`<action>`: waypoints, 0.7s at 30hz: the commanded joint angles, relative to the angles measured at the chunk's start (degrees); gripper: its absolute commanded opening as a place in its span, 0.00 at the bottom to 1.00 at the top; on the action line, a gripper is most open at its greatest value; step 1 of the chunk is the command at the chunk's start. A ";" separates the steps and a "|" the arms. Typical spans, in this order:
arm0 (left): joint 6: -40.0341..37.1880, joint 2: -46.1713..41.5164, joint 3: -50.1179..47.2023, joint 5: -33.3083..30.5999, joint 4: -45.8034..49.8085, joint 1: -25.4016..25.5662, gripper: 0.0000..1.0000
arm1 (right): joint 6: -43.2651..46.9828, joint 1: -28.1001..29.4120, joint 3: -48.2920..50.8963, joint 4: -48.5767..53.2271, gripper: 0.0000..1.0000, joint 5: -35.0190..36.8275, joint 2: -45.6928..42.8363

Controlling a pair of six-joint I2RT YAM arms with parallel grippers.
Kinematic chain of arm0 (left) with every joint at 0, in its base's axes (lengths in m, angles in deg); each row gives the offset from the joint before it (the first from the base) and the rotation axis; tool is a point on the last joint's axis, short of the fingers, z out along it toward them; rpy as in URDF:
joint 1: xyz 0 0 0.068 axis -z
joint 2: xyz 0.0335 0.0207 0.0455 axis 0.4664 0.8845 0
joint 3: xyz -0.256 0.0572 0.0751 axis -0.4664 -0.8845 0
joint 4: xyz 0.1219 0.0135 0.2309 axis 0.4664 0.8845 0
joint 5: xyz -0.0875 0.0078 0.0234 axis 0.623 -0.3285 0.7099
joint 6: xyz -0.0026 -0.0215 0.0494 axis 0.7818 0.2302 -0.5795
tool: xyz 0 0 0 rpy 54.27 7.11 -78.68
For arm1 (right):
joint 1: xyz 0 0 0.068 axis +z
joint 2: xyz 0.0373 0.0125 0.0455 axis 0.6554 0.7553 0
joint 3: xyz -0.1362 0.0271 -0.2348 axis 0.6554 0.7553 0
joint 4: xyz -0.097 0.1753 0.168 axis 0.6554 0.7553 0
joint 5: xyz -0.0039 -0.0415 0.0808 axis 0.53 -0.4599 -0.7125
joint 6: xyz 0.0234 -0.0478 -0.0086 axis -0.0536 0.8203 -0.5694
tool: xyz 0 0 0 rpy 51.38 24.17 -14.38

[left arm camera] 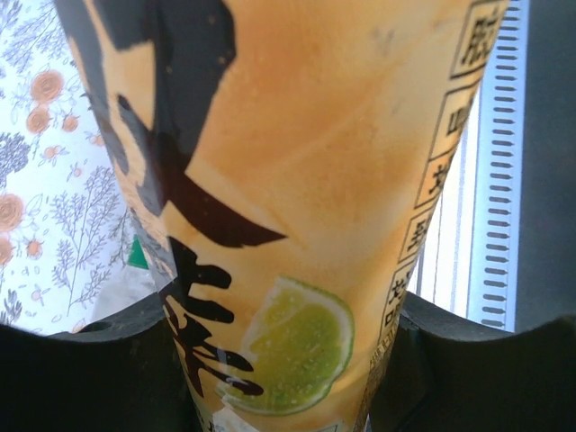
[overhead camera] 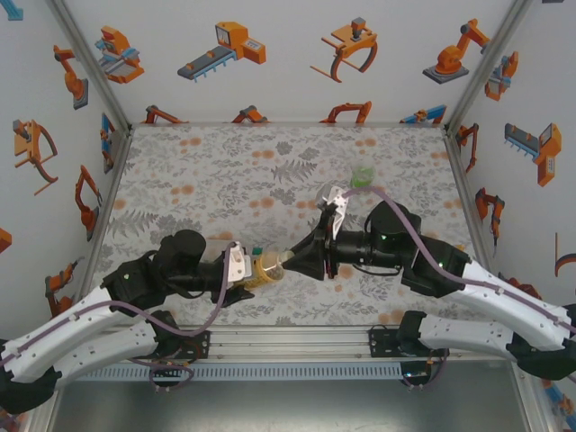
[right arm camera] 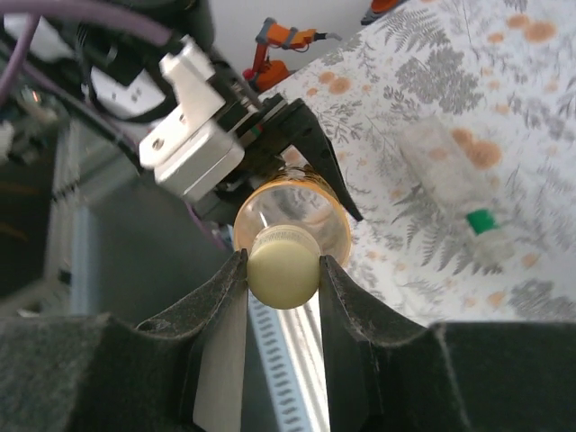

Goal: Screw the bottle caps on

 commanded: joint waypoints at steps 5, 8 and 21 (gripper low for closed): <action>1.74 1.12 2.16 -5.90 -7.74 0.12 0.00 | -40.22 1.85 -7.23 21.58 0.00 15.12 8.33; 1.73 1.96 2.32 -6.38 -7.81 0.34 0.00 | -47.81 2.40 -6.37 20.95 0.00 14.52 9.99; -1.05 2.99 2.20 -5.75 -5.71 0.99 0.00 | -50.39 2.68 -10.03 22.74 0.26 14.80 12.95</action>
